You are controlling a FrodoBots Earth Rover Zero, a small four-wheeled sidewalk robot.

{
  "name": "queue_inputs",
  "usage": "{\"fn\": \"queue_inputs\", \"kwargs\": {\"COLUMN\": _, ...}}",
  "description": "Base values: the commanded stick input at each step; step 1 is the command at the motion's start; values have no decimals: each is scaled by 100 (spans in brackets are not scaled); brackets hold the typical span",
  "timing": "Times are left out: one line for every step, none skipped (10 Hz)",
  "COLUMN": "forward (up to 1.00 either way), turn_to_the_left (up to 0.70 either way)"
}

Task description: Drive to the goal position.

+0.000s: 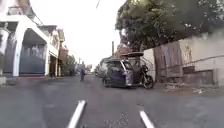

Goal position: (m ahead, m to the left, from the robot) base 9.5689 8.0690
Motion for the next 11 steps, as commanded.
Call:
{"fn": "queue_inputs", "kwargs": {"forward": 0, "turn_to_the_left": -100}}
{"fn": "queue_inputs", "kwargs": {"forward": 0, "turn_to_the_left": -100}}
{"fn": "queue_inputs", "kwargs": {"forward": 0, "turn_to_the_left": -62}}
{"fn": "queue_inputs", "kwargs": {"forward": 0, "turn_to_the_left": -3}}
{"fn": "queue_inputs", "kwargs": {"forward": 0, "turn_to_the_left": 0}}
{"fn": "queue_inputs", "kwargs": {"forward": 0, "turn_to_the_left": 0}}
{"fn": "queue_inputs", "kwargs": {"forward": 0, "turn_to_the_left": 0}}
{"fn": "queue_inputs", "kwargs": {"forward": 0, "turn_to_the_left": 0}}
{"fn": "queue_inputs", "kwargs": {"forward": 0, "turn_to_the_left": 0}}
{"fn": "queue_inputs", "kwargs": {"forward": 0, "turn_to_the_left": 25}}
{"fn": "queue_inputs", "kwargs": {"forward": 0, "turn_to_the_left": 100}}
